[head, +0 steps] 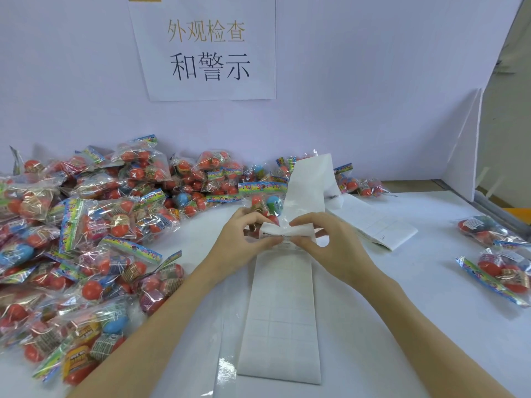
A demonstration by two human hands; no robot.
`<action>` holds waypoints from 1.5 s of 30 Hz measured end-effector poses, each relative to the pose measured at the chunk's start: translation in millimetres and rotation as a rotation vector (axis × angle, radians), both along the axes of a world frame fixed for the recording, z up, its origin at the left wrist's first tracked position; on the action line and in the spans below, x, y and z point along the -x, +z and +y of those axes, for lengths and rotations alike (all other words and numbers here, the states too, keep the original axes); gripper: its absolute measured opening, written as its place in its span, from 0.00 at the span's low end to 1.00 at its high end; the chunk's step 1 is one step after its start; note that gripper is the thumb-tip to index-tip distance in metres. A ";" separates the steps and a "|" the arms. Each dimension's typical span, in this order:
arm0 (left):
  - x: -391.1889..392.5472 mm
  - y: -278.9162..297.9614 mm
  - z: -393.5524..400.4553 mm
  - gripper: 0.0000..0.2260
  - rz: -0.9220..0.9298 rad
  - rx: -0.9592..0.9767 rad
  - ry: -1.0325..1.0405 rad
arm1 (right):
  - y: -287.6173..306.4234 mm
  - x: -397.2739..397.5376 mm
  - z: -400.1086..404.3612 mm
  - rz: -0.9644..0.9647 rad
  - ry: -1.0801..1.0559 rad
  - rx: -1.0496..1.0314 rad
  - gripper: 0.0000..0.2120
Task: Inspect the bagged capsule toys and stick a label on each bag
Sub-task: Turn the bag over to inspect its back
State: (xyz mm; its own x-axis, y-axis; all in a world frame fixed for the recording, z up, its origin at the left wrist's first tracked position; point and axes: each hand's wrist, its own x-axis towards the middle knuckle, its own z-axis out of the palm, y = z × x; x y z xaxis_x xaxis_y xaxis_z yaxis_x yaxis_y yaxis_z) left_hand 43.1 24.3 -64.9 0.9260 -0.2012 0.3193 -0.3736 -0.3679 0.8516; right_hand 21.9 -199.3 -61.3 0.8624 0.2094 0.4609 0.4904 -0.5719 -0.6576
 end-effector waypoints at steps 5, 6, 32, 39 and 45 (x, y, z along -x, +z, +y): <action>-4.9 -3.1 0.7 0.10 -0.017 -0.030 0.079 | 0.5 -0.4 -0.3 0.006 -0.003 0.085 0.05; -6.0 -3.5 1.0 0.12 -0.027 -0.044 0.086 | 0.4 -1.4 -0.3 0.006 -0.010 0.089 0.04; -9.3 -6.3 0.3 0.08 -0.037 -0.025 0.021 | -5.0 -3.5 11.8 -0.248 -0.035 0.111 0.11; -8.7 -8.2 1.3 0.08 -0.031 -0.002 -0.021 | -11.3 -4.8 24.6 -0.296 0.034 0.129 0.14; -8.8 -7.4 2.1 0.02 -0.031 -0.002 -0.050 | -11.8 -7.0 26.1 -0.362 0.022 0.112 0.12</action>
State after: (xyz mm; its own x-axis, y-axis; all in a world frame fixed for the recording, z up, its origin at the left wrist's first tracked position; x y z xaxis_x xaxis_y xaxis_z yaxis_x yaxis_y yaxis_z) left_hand 52.0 26.4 -72.3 0.9044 -0.2478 0.3472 -0.4178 -0.3495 0.8386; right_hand 28.8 -173.2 -73.1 0.6424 0.2925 0.7084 0.6929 -0.6167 -0.3737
